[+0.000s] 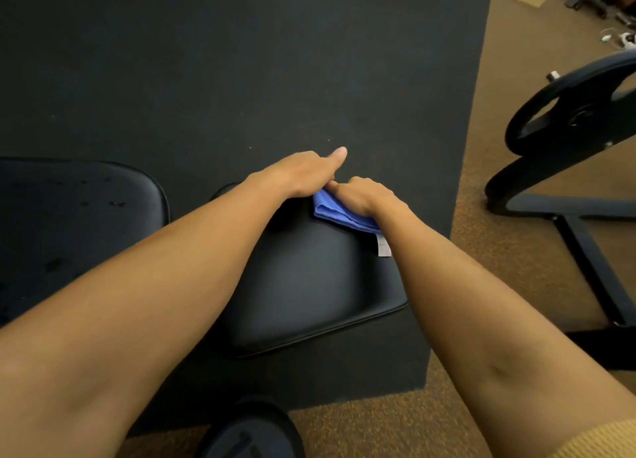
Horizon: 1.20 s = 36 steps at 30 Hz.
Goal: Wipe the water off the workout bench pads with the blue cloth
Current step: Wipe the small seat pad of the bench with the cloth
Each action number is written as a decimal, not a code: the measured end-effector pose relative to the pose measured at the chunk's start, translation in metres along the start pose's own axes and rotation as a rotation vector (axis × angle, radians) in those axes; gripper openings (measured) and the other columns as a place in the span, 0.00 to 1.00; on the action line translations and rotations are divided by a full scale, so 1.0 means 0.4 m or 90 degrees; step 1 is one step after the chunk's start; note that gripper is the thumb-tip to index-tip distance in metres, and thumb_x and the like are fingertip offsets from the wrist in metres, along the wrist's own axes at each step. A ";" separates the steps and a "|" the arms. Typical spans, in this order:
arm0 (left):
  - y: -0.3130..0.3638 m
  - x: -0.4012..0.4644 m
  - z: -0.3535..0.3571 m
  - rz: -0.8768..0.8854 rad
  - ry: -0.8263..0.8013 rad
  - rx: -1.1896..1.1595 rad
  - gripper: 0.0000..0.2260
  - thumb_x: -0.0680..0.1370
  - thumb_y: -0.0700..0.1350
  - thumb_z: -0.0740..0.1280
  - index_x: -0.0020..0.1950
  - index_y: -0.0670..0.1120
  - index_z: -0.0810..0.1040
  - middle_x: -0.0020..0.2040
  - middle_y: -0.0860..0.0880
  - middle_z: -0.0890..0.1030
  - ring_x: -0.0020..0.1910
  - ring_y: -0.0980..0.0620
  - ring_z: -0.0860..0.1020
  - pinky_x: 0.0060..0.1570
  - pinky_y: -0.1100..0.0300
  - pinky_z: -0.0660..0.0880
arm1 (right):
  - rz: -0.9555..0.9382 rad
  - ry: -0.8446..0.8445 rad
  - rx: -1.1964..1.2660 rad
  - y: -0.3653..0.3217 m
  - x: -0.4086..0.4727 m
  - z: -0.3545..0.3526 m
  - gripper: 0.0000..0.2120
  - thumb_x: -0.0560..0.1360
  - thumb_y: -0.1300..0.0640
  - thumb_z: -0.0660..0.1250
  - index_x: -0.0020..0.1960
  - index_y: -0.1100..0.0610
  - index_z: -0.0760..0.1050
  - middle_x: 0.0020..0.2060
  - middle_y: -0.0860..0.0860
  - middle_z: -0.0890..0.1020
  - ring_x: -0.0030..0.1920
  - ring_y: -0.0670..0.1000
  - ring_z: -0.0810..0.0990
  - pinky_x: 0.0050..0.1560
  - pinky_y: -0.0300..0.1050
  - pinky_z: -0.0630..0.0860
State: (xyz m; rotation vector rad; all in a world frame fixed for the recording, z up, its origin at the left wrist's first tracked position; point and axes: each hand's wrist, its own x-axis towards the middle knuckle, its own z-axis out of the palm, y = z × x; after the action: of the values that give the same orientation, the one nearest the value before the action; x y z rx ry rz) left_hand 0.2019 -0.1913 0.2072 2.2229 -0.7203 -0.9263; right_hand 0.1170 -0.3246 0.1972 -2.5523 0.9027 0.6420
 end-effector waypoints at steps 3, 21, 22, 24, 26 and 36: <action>0.031 0.020 0.024 0.000 -0.048 0.012 0.35 0.77 0.74 0.45 0.60 0.55 0.83 0.64 0.52 0.80 0.65 0.49 0.75 0.72 0.47 0.64 | 0.049 0.001 0.147 0.083 0.000 -0.004 0.40 0.73 0.26 0.54 0.73 0.54 0.72 0.73 0.55 0.72 0.68 0.59 0.74 0.62 0.53 0.70; 0.076 0.062 0.063 -0.040 -0.110 0.077 0.40 0.72 0.77 0.41 0.46 0.55 0.86 0.58 0.53 0.81 0.60 0.48 0.77 0.69 0.43 0.66 | 0.184 0.050 0.605 0.245 -0.104 0.099 0.36 0.71 0.28 0.57 0.65 0.54 0.78 0.59 0.53 0.83 0.55 0.54 0.83 0.63 0.55 0.77; 0.074 0.062 0.063 -0.037 -0.111 0.073 0.40 0.72 0.77 0.41 0.46 0.56 0.86 0.58 0.53 0.81 0.60 0.48 0.77 0.69 0.44 0.66 | 0.170 0.058 0.563 0.227 -0.093 0.079 0.36 0.73 0.29 0.56 0.66 0.55 0.77 0.62 0.53 0.82 0.57 0.54 0.82 0.64 0.55 0.76; 0.072 0.061 0.065 -0.031 -0.107 0.066 0.39 0.74 0.76 0.41 0.51 0.55 0.85 0.61 0.53 0.80 0.62 0.48 0.76 0.70 0.44 0.66 | 0.137 0.073 0.471 0.185 -0.071 0.044 0.36 0.75 0.31 0.55 0.70 0.56 0.75 0.67 0.54 0.78 0.62 0.55 0.79 0.67 0.55 0.73; 0.070 0.058 0.070 -0.022 -0.096 0.067 0.37 0.76 0.74 0.41 0.59 0.55 0.83 0.65 0.53 0.77 0.65 0.47 0.74 0.71 0.45 0.65 | 0.117 0.071 0.392 0.152 -0.054 0.025 0.35 0.77 0.32 0.55 0.71 0.56 0.73 0.70 0.54 0.75 0.65 0.56 0.77 0.68 0.55 0.71; 0.060 0.047 0.062 -0.008 -0.117 0.046 0.25 0.74 0.55 0.49 0.46 0.56 0.87 0.55 0.54 0.84 0.54 0.50 0.80 0.66 0.46 0.71 | 0.176 0.095 0.482 0.201 -0.166 0.072 0.27 0.78 0.32 0.58 0.53 0.55 0.80 0.56 0.53 0.82 0.51 0.53 0.81 0.59 0.51 0.76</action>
State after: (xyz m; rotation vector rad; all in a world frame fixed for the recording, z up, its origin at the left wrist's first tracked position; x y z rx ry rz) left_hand 0.1889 -0.2280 0.2023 2.2261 -0.8353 -1.1391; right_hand 0.0096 -0.3372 0.1937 -1.8252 1.2673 0.1219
